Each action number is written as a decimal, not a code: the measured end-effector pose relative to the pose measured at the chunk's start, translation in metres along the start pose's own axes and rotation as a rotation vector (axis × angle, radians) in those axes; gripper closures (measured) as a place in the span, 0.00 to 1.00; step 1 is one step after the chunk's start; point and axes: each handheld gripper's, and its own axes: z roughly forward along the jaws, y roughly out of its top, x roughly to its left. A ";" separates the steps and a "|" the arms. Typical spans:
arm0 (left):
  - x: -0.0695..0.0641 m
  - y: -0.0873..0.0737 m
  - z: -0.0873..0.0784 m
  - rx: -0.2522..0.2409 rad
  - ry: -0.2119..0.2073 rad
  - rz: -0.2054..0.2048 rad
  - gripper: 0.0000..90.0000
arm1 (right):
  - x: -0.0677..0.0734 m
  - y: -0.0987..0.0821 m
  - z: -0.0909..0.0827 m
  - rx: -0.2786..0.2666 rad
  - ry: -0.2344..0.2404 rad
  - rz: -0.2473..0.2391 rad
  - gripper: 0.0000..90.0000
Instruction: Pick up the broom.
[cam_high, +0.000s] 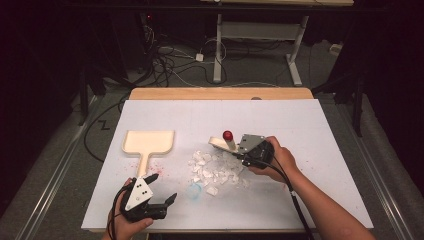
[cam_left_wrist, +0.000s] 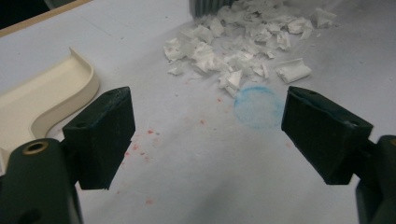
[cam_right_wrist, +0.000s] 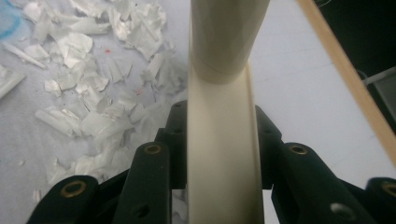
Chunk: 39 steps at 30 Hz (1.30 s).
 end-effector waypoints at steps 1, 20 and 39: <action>-0.001 0.000 0.000 0.004 0.010 0.009 0.18 | -0.001 0.000 -0.005 -0.018 -0.019 0.005 0.75; 0.001 -0.003 0.004 0.042 0.044 0.045 0.18 | -0.033 -0.026 0.030 0.056 -0.145 0.129 0.75; -0.002 -0.003 0.007 0.060 0.050 0.068 0.18 | 0.029 -0.010 -0.024 -0.120 -0.092 0.108 0.75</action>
